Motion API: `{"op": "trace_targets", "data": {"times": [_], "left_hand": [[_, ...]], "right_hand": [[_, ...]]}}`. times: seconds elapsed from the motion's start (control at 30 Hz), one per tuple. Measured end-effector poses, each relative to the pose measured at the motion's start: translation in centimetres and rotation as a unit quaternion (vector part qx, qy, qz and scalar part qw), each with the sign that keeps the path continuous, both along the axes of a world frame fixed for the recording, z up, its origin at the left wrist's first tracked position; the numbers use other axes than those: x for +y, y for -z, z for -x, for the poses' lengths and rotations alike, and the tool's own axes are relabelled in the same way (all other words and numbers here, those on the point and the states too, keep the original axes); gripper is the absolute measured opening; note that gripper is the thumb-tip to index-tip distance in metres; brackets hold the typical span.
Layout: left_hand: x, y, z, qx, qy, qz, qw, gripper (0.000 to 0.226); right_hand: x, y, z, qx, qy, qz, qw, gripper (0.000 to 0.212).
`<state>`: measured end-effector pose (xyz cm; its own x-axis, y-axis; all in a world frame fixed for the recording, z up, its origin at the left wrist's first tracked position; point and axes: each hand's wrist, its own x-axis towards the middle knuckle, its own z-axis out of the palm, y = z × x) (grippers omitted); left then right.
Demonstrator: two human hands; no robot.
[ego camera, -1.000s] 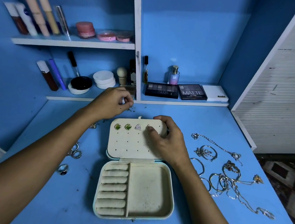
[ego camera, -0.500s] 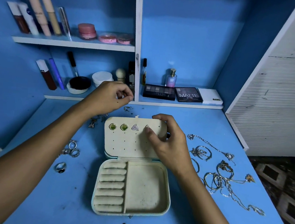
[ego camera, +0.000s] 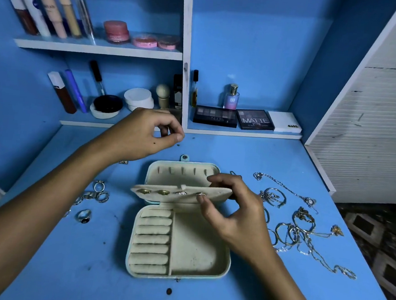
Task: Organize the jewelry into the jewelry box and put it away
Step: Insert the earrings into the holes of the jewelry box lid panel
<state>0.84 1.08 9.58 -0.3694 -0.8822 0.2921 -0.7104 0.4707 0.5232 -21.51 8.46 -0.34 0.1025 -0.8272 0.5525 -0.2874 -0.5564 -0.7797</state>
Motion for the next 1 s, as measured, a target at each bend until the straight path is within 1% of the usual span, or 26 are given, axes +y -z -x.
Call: {"op": "trace_targets", "data": {"times": [0.17, 0.23, 0.37, 0.5, 0.8, 1.0], "left_hand": [[1.4, 0.0, 0.5, -0.007, 0.025, -0.009, 1.000, 0.003], [1.8, 0.2, 0.5, -0.013, 0.033, -0.019, 0.999, 0.004], [2.8, 0.5, 0.9, -0.017, 0.054, -0.052, 0.997, 0.003], [3.9, 0.8, 1.3, 0.006, 0.079, -0.097, 0.992, 0.003], [5.0, 1.7, 2.0, 0.001, 0.137, -0.193, 0.972, 0.004], [5.5, 1.9, 2.4, -0.013, 0.160, -0.207, 0.965, 0.004]], "right_hand": [[0.5, 0.8, 0.7, 0.032, -0.005, 0.058, 0.998, 0.017], [0.6, 1.1, 0.9, 0.034, -0.017, 0.072, 0.997, 0.017], [1.0, 1.5, 1.3, 0.038, -0.030, 0.071, 0.996, 0.019], [1.2, 2.0, 1.5, 0.035, -0.037, 0.078, 0.996, 0.017], [1.4, 2.4, 1.6, 0.032, -0.040, 0.088, 0.995, 0.014], [1.5, 2.4, 1.6, 0.028, -0.036, 0.083, 0.996, 0.017]]}}
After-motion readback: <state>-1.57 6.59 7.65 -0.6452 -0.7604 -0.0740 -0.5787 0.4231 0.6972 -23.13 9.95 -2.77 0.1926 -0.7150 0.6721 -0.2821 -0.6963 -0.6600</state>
